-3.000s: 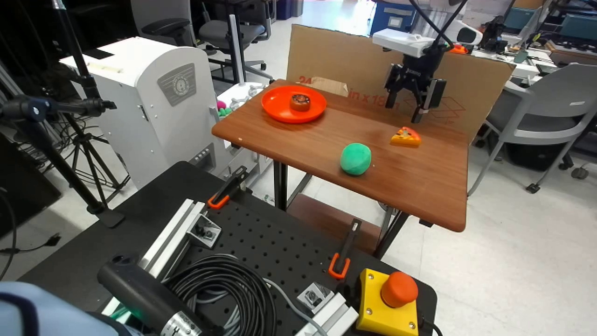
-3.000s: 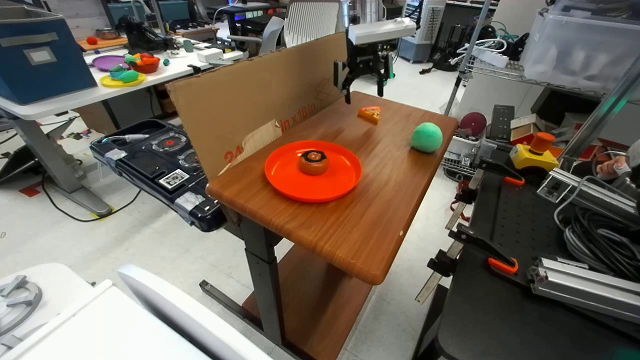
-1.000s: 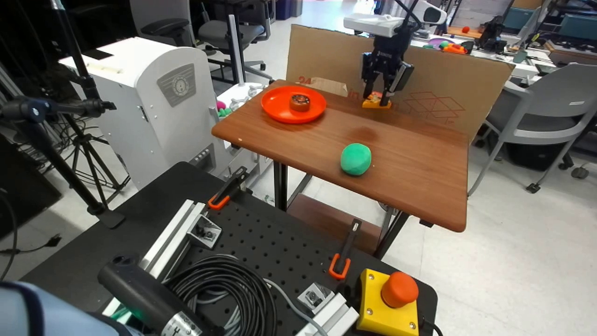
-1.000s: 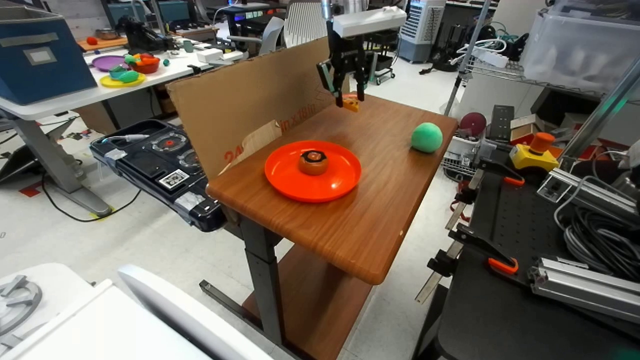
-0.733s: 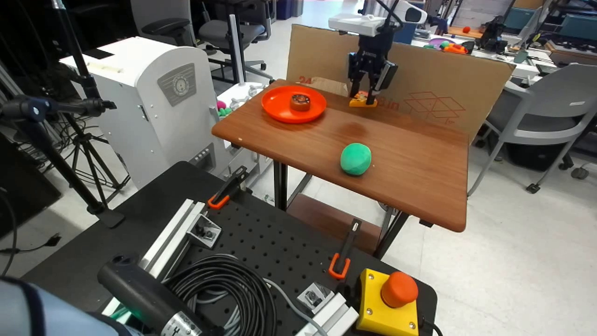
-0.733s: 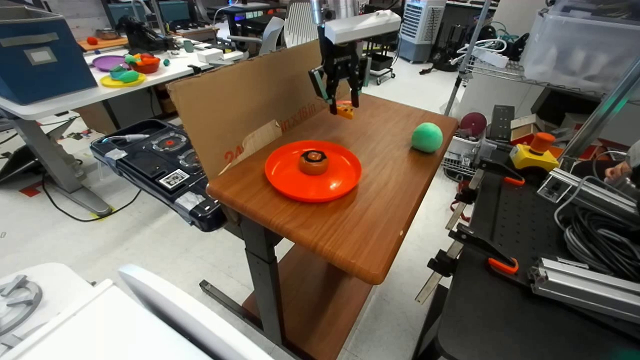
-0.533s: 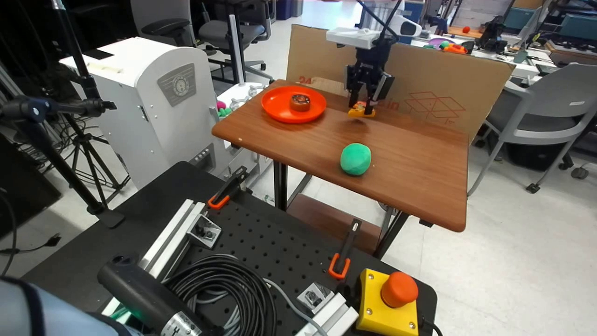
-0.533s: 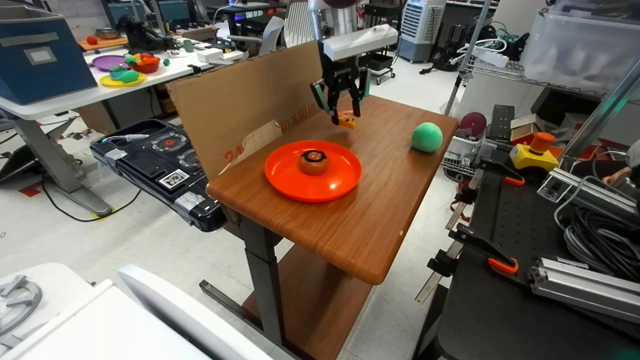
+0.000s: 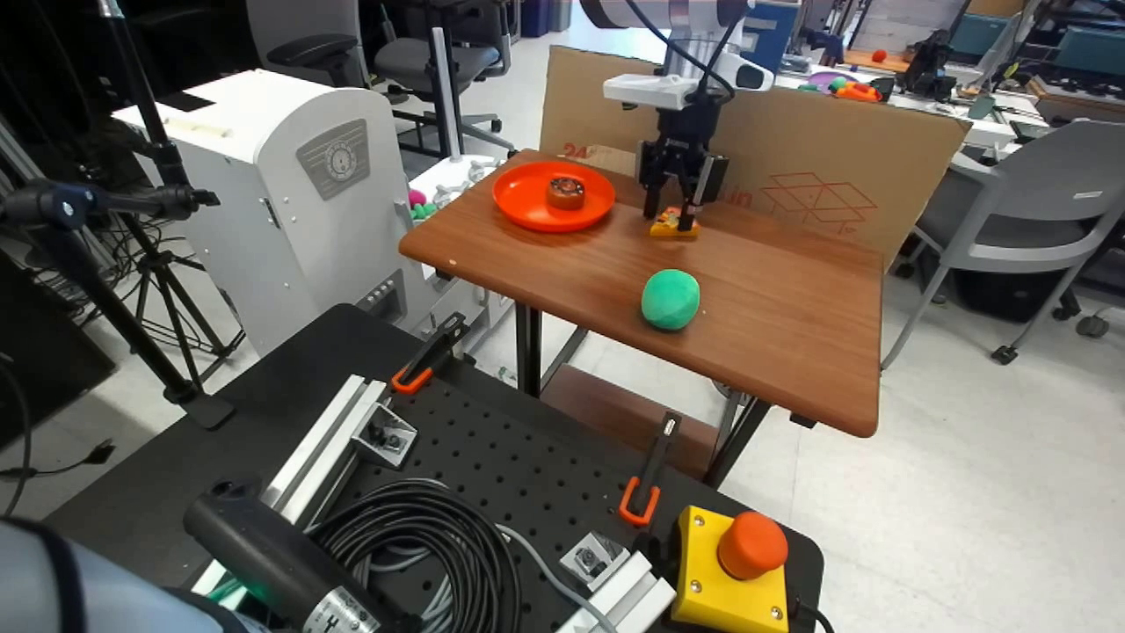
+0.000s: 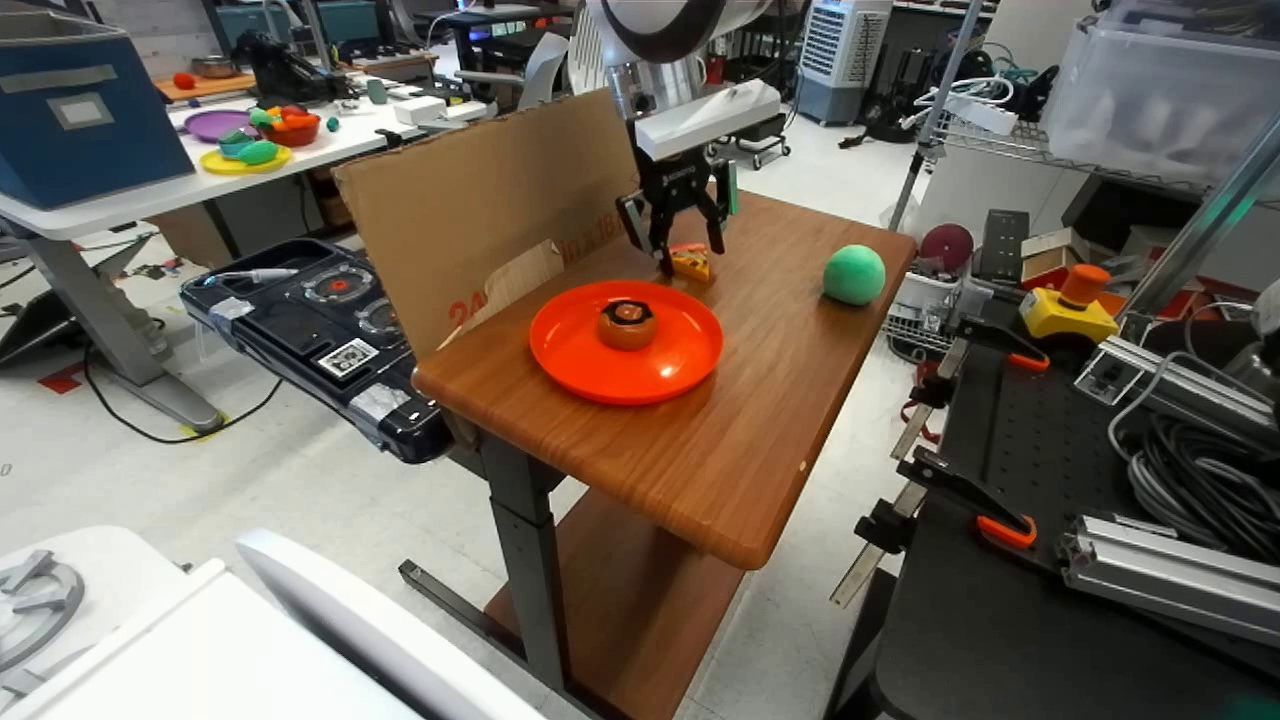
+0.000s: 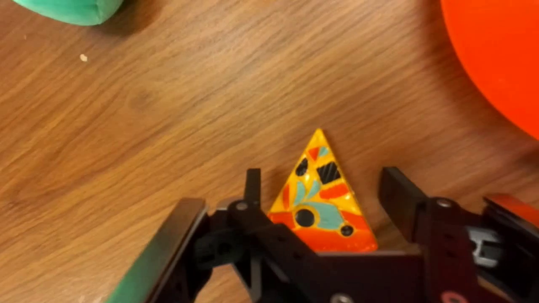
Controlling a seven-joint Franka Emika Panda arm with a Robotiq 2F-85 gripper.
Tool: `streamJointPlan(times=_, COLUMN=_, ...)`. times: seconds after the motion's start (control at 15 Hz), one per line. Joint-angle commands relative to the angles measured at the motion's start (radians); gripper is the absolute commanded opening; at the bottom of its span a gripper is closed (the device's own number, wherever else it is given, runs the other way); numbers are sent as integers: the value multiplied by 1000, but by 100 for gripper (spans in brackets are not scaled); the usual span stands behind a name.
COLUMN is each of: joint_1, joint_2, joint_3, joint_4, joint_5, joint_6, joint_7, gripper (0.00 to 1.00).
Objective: Move the pizza slice to the left
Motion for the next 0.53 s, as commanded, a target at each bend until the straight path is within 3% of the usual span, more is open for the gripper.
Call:
streamJointPlan(times=0.0, joint_1=8, joint_2=-72, joint_3=34, joint_4=-62, joint_5=16, joint_6=-55, joint_7=-28, gripper=100)
streamJointPlan(times=0.13, joint_1=11, joint_2=-184, joint_3=59, joint_4=-181, joint_5=28, joint_6=-88, joint_7=-61, gripper=100)
streamJointPlan(times=0.2, joint_1=8, joint_2=-52, joint_3=42, joint_4=-44, joint_5=13, joint_6=-62, joint_7=-28, gripper=100)
streamJointPlan(times=0.47, joint_1=13, joint_2=-160, joint_3=58, joint_4=-146, joint_5=12, joint_6=-83, joint_7=-42, gripper=100)
